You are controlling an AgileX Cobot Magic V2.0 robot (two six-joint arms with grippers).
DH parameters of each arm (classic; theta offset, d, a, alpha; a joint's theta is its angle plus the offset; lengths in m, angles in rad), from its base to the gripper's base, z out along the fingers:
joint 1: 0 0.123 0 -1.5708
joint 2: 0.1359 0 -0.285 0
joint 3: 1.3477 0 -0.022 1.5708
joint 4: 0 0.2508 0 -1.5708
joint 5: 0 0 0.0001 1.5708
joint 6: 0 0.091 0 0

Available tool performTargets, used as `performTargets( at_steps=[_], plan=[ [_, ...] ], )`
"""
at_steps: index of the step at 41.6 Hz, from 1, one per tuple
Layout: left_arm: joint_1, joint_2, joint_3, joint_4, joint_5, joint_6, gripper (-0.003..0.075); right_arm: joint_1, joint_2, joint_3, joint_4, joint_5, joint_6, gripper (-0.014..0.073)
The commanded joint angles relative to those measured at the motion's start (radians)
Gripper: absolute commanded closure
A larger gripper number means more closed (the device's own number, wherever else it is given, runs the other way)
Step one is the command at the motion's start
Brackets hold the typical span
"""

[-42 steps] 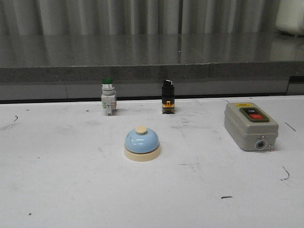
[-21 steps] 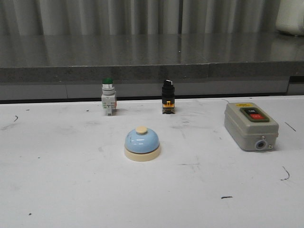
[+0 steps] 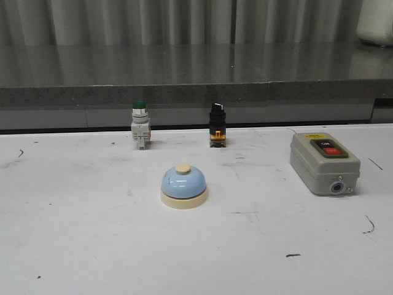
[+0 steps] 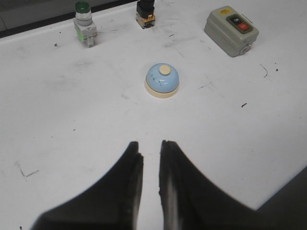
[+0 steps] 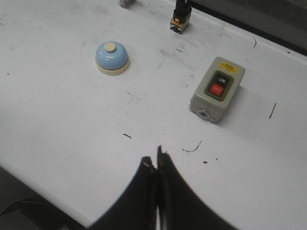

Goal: Place and press bell with both arms

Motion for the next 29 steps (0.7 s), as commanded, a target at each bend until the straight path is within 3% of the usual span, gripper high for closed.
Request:
performTargets(
  at_steps=[1,9,15,29],
  plan=[
    [0.001,0.002,-0.029,-0.013,-0.071,-0.009,0.0717,-0.006,0.002,-0.027,-0.009,-0.065,0.0,0.0652],
    [0.011,-0.013,-0.027,0.039,-0.071,-0.009,0.074,-0.006,0.002,-0.027,-0.009,-0.065,0.0,0.0652],
    [0.091,-0.07,-0.006,0.06,-0.089,-0.009,0.074,-0.006,0.002,-0.027,-0.009,-0.064,0.0,0.0652],
    [0.386,-0.34,0.289,0.065,-0.407,-0.009,0.074,-0.006,0.002,-0.027,-0.009,-0.064,0.0,0.0652]
  ],
)
